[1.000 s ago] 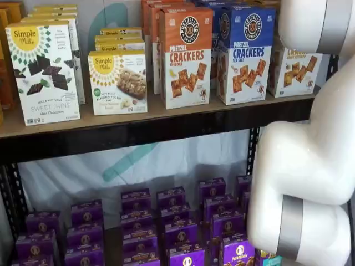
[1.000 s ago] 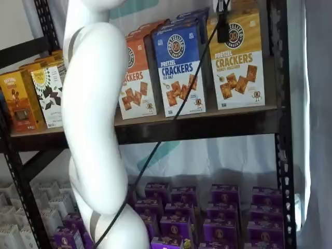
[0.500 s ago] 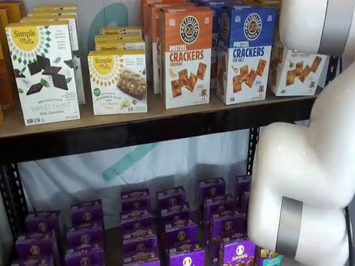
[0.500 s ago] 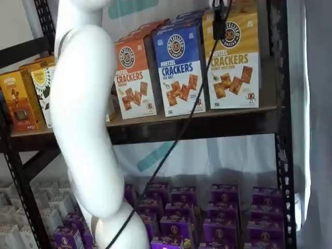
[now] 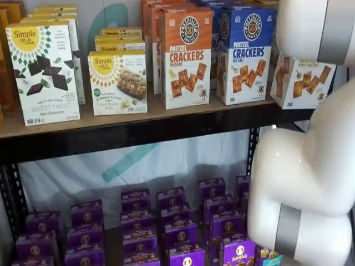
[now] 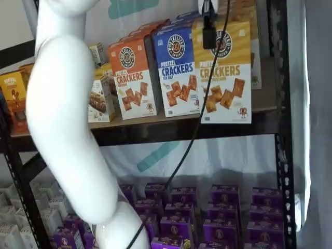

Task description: Retrieve the yellow and white box located on the top shelf, the sixth one from the left

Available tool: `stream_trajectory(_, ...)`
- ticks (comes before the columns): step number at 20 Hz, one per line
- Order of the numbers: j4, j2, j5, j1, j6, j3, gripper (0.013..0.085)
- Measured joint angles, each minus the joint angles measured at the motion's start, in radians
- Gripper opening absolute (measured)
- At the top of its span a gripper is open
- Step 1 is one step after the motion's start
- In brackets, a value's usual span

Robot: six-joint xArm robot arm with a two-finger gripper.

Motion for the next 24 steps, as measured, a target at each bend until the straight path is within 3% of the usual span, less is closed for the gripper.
stream_trajectory(12, -0.037, -0.152, -0.017, 0.035, 0.014, 0.182, 0.065)
stream_trajectory(24, -0.077, -0.251, 0.001, 0.127, 0.09, 0.295, 0.065)
